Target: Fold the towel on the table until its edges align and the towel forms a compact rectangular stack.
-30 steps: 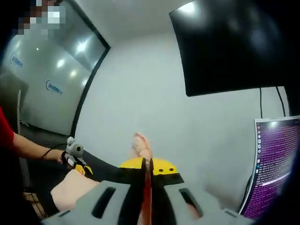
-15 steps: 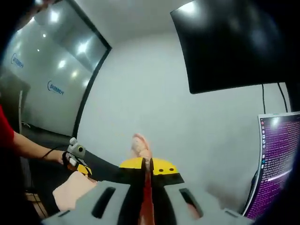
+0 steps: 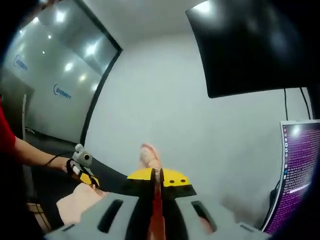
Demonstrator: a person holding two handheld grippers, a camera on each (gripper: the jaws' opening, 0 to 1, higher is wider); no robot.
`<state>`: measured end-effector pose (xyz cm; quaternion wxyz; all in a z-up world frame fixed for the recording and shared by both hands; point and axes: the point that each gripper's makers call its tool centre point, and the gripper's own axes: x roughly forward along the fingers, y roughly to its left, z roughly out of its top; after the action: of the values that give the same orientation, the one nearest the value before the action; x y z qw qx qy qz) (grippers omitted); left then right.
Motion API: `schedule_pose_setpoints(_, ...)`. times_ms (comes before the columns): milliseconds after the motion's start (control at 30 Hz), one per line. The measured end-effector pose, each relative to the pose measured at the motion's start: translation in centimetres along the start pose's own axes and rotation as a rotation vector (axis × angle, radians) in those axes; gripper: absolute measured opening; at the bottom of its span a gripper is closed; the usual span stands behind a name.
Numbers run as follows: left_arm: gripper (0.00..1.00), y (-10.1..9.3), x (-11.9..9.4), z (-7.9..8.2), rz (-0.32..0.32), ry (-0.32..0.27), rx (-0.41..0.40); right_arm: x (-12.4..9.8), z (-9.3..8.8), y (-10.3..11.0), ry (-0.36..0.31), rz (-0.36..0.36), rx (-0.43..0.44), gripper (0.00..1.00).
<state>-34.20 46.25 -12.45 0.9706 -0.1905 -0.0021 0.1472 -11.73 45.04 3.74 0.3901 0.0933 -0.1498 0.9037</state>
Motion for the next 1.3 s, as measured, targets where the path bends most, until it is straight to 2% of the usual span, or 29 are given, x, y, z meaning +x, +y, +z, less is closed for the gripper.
schedule_pose_setpoints(33,0.09,0.7,0.0,-0.4,0.025,0.029,0.019,0.0,0.0,0.0,-0.001,-0.002,-0.002,0.02)
schedule_pose_setpoints(67,0.08,1.3,0.0,-0.5,0.045,0.041,0.074,0.1,0.1,-0.1,-0.001,-0.003,-0.003,0.02)
schedule_pose_setpoints(133,0.04,1.0,0.0,-0.1,0.046,0.032,0.061,0.2,0.1,-0.1,-0.002,-0.001,0.004,0.02)
schedule_pose_setpoints(233,0.01,0.5,-0.8,2.5,0.070,-0.024,0.148,0.3,0.3,-0.5,-0.002,-0.012,0.004,0.02)
schedule_pose_setpoints(300,0.00,-0.3,-2.1,5.6,0.123,-0.092,0.185,0.2,1.1,-0.9,-0.029,-0.027,0.009,0.02)
schedule_pose_setpoints(333,0.00,-0.7,-2.9,7.6,0.160,-0.142,0.208,0.2,1.9,-1.1,-0.058,-0.033,0.016,0.02)
schedule_pose_setpoints(400,0.00,-2.6,-4.6,11.6,0.188,-0.231,0.254,0.3,3.0,-1.8,-0.102,-0.045,0.043,0.02)
schedule_pose_setpoints(467,0.00,-4.4,-6.5,15.2,0.258,-0.258,0.323,0.5,3.5,-2.3,-0.119,-0.051,0.065,0.02)
schedule_pose_setpoints(500,0.00,-5.0,-7.0,16.1,0.283,-0.260,0.350,0.6,3.6,-2.5,-0.125,-0.052,0.070,0.02)
schedule_pose_setpoints(567,0.00,-6.6,-8.5,19.1,0.399,-0.236,0.442,1.1,4.2,-2.8,-0.134,-0.052,0.076,0.02)
schedule_pose_setpoints(600,0.00,-7.3,-9.2,20.5,0.471,-0.219,0.493,1.4,4.9,-2.8,-0.150,-0.044,0.081,0.02)
schedule_pose_setpoints(700,0.00,-9.4,-10.8,24.4,0.627,-0.183,0.608,2.2,7.8,-2.7,-0.222,-0.026,0.083,0.02)
schedule_pose_setpoints(733,0.00,-10.2,-11.3,25.8,0.675,-0.169,0.653,2.6,8.5,-2.6,-0.237,-0.029,0.092,0.02)
schedule_pose_setpoints(767,0.00,-11.2,-11.4,26.7,0.692,-0.140,0.691,3.1,9.2,-2.5,-0.259,-0.024,0.104,0.02)
schedule_pose_setpoints(867,0.00,-12.7,-12.8,29.7,0.777,-0.121,0.725,5.0,10.5,-1.4,-0.290,0.016,0.131,0.02)
schedule_pose_setpoints(933,0.00,-12.5,-14.3,31.0,0.875,-0.072,0.754,6.0,11.0,-1.1,-0.303,0.024,0.129,0.02)
schedule_pose_setpoints(1000,0.00,-12.2,-15.4,32.4,0.946,-0.051,0.780,6.9,11.3,-0.8,-0.325,0.027,0.113,0.02)
schedule_pose_setpoints(1100,0.00,-11.6,-16.9,34.7,1.046,-0.070,0.758,8.0,11.3,-0.8,-0.324,0.018,0.086,0.02)
schedule_pose_setpoints(1167,0.00,-11.0,-18.3,36.6,1.134,-0.076,0.761,8.4,11.7,-1.1,-0.353,0.021,0.087,0.02)
schedule_pose_setpoints(1233,0.00,-11.3,-18.5,37.8,1.139,-0.123,0.759,8.4,12.3,-0.7,-0.379,0.038,0.077,0.02)
schedule_pose_setpoints(1267,0.00,-11.8,-18.7,38.5,1.159,-0.122,0.798,8.4,12.7,-0.5,-0.398,0.040,0.052,0.02)
schedule_pose_setpoints(1300,0.00,-13.2,-19.4,39.9,1.217,-0.131,0.863,7.9,13.5,0.0,-0.437,0.046,0.007,0.02)
